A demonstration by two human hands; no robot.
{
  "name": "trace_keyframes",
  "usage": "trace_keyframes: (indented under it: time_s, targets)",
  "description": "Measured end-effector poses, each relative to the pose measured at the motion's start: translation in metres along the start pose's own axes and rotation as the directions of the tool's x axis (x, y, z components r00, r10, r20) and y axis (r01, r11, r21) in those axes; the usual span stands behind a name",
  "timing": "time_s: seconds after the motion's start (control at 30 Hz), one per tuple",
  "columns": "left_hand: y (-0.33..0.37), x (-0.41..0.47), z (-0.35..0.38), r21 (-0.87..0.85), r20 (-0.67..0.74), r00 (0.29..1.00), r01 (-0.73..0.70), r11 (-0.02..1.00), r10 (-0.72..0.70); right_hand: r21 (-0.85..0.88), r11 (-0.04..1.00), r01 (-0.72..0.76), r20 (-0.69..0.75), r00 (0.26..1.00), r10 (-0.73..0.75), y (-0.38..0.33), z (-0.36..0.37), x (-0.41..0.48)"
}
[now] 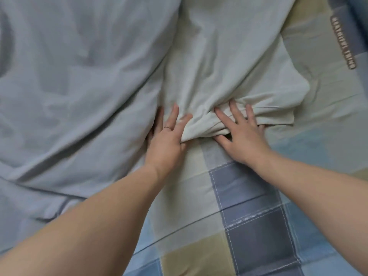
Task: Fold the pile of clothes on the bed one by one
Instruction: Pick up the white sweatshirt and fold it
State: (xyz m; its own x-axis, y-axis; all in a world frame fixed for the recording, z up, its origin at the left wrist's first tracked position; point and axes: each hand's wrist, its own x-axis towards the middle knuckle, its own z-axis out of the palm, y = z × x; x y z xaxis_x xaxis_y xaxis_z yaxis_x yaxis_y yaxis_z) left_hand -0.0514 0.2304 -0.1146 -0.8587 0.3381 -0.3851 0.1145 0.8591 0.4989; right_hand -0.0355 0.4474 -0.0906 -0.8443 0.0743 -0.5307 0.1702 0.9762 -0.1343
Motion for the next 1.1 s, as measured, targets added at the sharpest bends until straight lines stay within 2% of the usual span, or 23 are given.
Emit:
trace_keyframes:
  time_s: [0.13,0.3,0.33,0.43,0.53,0.67,0.8,0.87,0.93,1.0,1.1]
  targets:
    - [0.002,0.002,0.0,0.003,-0.009,1.0,0.01,1.0,-0.01,0.024,1.0,-0.005,0.004,1.0,0.004,0.004,0.002,-0.001]
    - [0.02,0.014,-0.043,-0.08,0.211,0.976,0.068,0.994,-0.05,0.066,0.996,0.058,0.194,0.979,-0.07,-0.001,-0.057,0.008]
    - [0.03,0.012,-0.058,-0.093,0.185,0.982,0.057,0.994,-0.039,0.068,0.997,0.04,0.174,0.983,-0.052,-0.005,-0.077,0.004]
    - [0.068,-0.015,-0.115,-0.138,-0.044,0.999,-0.008,0.99,0.002,0.139,0.99,0.001,0.027,1.0,-0.005,-0.019,-0.136,-0.029]
    - [0.114,-0.051,-0.189,-0.2,-0.263,0.965,-0.067,0.978,0.012,0.292,0.954,0.063,-0.212,0.977,0.0,-0.033,-0.198,-0.089]
    - [0.185,-0.119,-0.298,-0.265,-0.521,0.851,-0.238,0.934,0.069,0.41,0.863,0.293,-0.528,0.848,-0.037,-0.054,-0.295,-0.2]
    - [0.267,-0.235,-0.397,-0.234,-0.719,0.682,-0.422,0.876,0.137,0.422,0.769,0.479,-0.726,0.687,-0.029,-0.075,-0.397,-0.328]
    - [0.305,-0.295,-0.442,-0.236,-0.785,0.606,-0.485,0.842,0.128,0.437,0.707,0.556,-0.77,0.638,-0.026,-0.088,-0.447,-0.391]
    - [0.335,-0.353,-0.481,-0.24,-0.81,0.576,-0.5,0.832,0.112,0.486,0.628,0.607,-0.769,0.639,-0.022,-0.102,-0.488,-0.448]
    - [0.353,-0.404,-0.514,-0.257,-0.813,0.576,-0.487,0.835,0.086,0.533,0.567,0.628,-0.744,0.667,-0.039,-0.118,-0.522,-0.5]
    - [0.364,-0.472,-0.548,-0.295,-0.791,0.611,-0.418,0.859,0.025,0.611,0.472,0.636,-0.653,0.742,-0.154,-0.14,-0.555,-0.573]
